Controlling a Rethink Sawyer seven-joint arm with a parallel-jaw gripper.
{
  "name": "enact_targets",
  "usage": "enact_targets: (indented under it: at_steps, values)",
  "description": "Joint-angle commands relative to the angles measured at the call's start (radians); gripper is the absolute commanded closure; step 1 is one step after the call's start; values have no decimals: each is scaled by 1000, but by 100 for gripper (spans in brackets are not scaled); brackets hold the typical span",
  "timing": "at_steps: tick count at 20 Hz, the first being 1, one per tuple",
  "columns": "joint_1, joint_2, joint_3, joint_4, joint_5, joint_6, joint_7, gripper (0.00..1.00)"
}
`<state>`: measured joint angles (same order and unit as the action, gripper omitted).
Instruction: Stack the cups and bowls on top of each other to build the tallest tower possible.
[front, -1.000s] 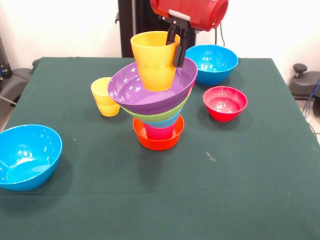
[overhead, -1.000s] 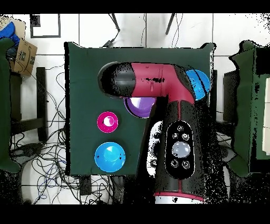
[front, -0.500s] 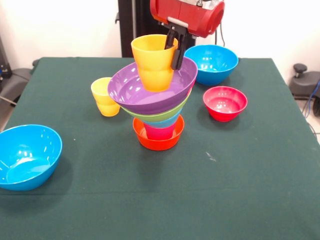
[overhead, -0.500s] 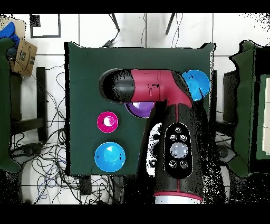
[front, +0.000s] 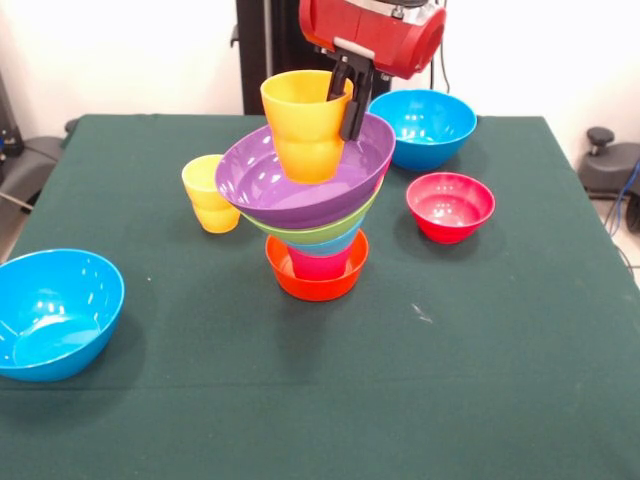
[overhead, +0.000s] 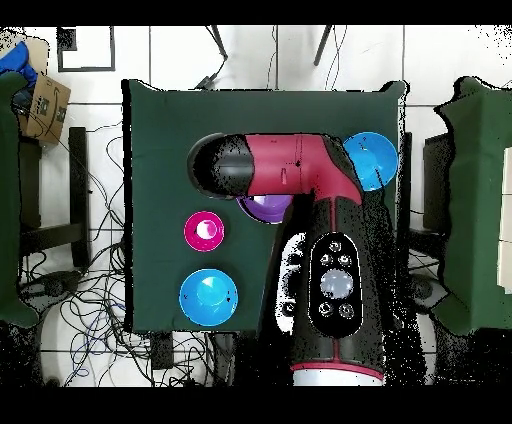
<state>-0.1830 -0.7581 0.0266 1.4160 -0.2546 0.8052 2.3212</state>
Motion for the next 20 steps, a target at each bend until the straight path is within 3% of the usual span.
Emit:
enact_targets:
  at_steps: [1,20]
  values:
    - [-19,35,88,92,-73,-39,-165,100]
    - [-13,33,89,120,-97,-93,-145,100]
